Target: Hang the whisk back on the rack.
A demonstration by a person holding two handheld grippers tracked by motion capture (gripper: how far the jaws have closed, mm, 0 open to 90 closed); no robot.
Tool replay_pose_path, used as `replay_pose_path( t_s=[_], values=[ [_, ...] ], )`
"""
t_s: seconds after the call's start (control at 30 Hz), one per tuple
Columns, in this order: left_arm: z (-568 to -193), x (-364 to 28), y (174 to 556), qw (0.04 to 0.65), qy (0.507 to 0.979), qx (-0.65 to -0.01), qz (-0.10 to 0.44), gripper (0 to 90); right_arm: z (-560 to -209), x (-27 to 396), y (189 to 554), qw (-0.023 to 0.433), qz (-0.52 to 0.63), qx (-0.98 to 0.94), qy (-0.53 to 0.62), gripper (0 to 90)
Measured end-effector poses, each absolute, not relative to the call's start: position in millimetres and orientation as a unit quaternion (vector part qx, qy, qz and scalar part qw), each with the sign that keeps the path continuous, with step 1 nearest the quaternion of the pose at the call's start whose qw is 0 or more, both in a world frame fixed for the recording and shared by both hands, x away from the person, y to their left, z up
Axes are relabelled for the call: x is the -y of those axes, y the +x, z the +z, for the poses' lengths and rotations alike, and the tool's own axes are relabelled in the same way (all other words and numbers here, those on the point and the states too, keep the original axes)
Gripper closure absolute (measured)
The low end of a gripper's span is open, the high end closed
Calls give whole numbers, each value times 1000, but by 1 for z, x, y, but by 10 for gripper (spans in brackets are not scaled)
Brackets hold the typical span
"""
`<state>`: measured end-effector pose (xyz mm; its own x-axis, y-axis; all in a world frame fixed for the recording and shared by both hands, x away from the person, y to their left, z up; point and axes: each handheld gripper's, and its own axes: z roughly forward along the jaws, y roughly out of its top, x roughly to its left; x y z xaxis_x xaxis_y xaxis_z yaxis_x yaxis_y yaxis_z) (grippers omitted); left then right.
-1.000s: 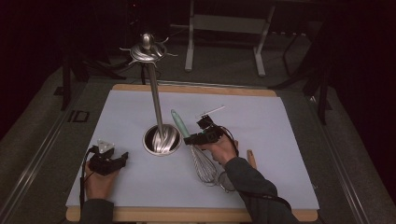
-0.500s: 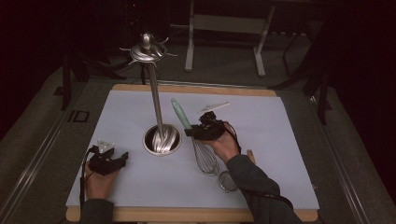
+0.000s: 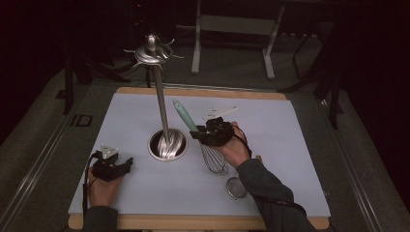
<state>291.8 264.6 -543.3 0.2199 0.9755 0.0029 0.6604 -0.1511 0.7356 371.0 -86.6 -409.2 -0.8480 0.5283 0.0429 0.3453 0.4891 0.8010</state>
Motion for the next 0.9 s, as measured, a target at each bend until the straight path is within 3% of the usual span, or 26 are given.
replay_pose_path(
  t_s=[0.9],
  values=[
    [-543,-265,292,313,716,-572,251,404,-379,97,358,203,444,-859,156,691]
  ],
)
